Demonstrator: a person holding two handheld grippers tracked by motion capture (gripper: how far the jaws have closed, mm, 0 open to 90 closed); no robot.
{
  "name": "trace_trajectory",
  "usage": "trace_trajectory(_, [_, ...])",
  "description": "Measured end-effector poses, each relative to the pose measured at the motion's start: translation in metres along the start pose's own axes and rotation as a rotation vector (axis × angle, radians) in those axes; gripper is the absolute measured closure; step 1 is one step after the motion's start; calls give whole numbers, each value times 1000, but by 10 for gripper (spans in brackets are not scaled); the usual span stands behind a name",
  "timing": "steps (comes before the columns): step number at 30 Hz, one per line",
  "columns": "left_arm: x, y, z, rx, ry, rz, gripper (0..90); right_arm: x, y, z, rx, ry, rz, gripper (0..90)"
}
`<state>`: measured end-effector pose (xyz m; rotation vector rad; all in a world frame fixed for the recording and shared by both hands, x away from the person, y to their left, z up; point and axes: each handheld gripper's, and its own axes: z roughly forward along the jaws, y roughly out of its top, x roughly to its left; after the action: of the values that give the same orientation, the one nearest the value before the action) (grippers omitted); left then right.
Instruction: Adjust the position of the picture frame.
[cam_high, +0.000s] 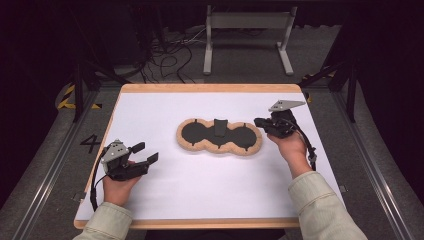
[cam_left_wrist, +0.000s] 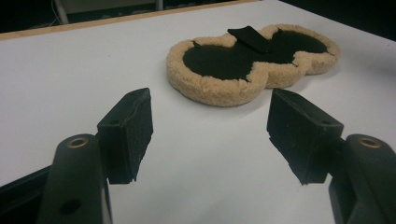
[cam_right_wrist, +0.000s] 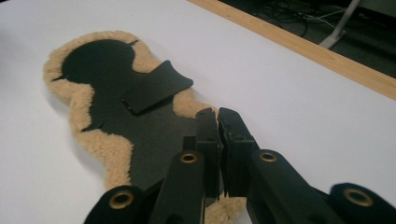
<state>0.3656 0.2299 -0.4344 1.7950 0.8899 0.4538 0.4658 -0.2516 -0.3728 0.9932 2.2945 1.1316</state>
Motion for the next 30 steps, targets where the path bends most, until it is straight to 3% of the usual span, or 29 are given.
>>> trace_trajectory(11, [-2,-9,-11,9,21,4,323,-24,8,39,114,-60,39,900])
trace_trajectory(16, [-3,-11,-15,18,30,10,321,-28,6,54,140,-71,52,891])
trace_trajectory(20, [-7,-12,-18,31,31,40,312,-25,3,65,155,-58,25,884])
trace_trajectory(25, [-14,-16,-22,47,39,57,311,-27,2,81,177,-94,-7,855])
trace_trajectory(30, [-16,-18,-23,52,38,48,311,-38,-9,94,223,-110,48,867])
